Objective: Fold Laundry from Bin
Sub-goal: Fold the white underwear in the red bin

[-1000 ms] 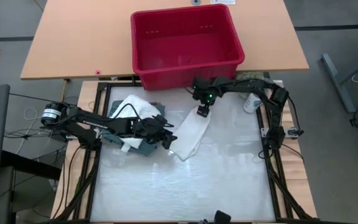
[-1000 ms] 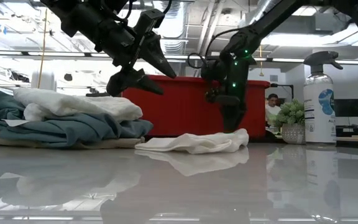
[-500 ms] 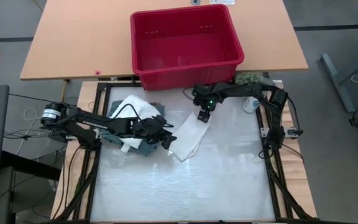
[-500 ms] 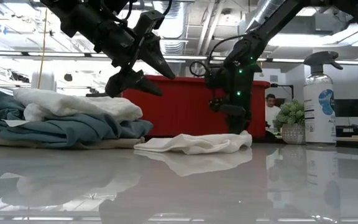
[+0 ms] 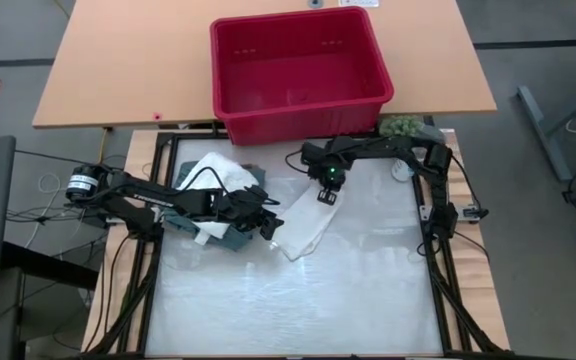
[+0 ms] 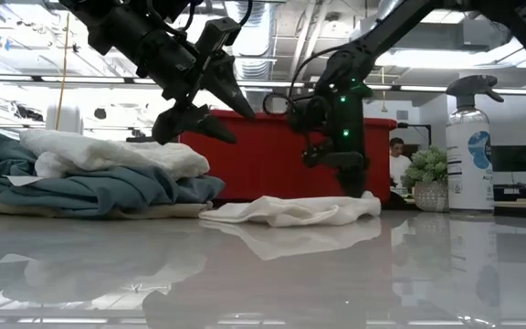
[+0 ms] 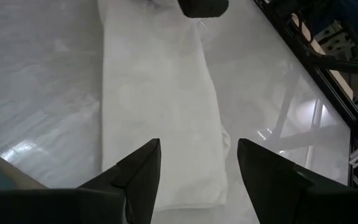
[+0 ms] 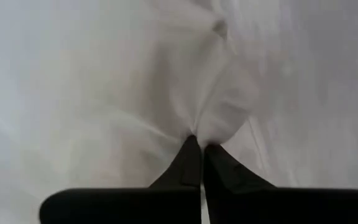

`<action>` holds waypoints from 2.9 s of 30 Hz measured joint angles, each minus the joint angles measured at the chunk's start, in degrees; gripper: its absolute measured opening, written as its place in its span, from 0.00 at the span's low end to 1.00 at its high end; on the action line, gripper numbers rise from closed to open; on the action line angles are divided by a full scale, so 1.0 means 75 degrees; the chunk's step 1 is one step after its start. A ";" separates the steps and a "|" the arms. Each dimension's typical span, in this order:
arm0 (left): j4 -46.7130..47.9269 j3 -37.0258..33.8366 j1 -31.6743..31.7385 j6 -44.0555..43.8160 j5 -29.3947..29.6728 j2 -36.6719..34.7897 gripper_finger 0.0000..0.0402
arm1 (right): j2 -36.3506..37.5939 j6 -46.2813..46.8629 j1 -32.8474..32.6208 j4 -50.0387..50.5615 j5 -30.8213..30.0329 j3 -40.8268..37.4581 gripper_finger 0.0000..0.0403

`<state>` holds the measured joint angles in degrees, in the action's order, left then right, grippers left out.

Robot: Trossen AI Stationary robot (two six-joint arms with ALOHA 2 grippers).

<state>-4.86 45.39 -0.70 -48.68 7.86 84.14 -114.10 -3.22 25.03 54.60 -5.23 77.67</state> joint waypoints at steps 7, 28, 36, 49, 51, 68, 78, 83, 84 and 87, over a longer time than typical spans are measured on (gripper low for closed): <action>0.0079 -0.0002 0.0016 0.0138 0.0010 0.0000 0.50 | 0.0512 -0.0002 0.0015 0.1801 -0.1206 0.1015 0.06; 0.0139 0.0000 0.0016 0.0267 -0.0552 0.0000 0.50 | 0.1104 0.0949 -0.0631 0.4730 -0.6391 0.3180 0.06; 0.0147 0.0000 0.0013 0.0334 -0.0810 0.0000 0.50 | 0.1060 -0.0403 -0.0620 0.4734 -0.8600 0.3765 0.06; 0.0152 0.0000 0.0013 0.0342 -0.0863 0.0000 0.50 | 0.1057 -0.0513 -0.0882 0.4568 -0.8192 0.4130 0.06; 0.0150 0.0000 0.0013 0.0344 -0.0863 0.0000 0.50 | 0.1057 -0.0049 -0.1192 0.4580 -0.7708 0.3941 0.06; 0.0149 0.0000 0.0013 0.0675 -0.0802 0.0000 0.50 | 0.1054 0.0512 -0.4903 0.1457 -0.2996 0.1549 0.12; 0.0152 -0.0002 0.0009 0.1097 -0.0330 0.0000 0.50 | 0.1054 0.0761 -0.6341 0.0394 -0.0256 0.1127 0.51; -0.0391 -0.0003 0.0040 0.2053 -0.0139 0.0001 0.50 | 0.1054 0.2510 -0.6831 0.0721 -0.1081 0.1118 0.63; -0.0653 -0.0003 0.0051 0.2537 -0.0279 0.0036 0.50 | 0.1054 0.2780 -0.6873 0.0602 -0.1296 0.1119 0.64; -0.1068 -0.0003 0.0027 0.4414 -0.0948 0.0064 0.50 | 0.1054 0.3439 -0.6890 0.0658 -0.1692 0.1127 0.65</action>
<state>-12.88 45.36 -0.50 -15.57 0.75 84.62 -106.19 22.57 -26.64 59.54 -17.93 86.13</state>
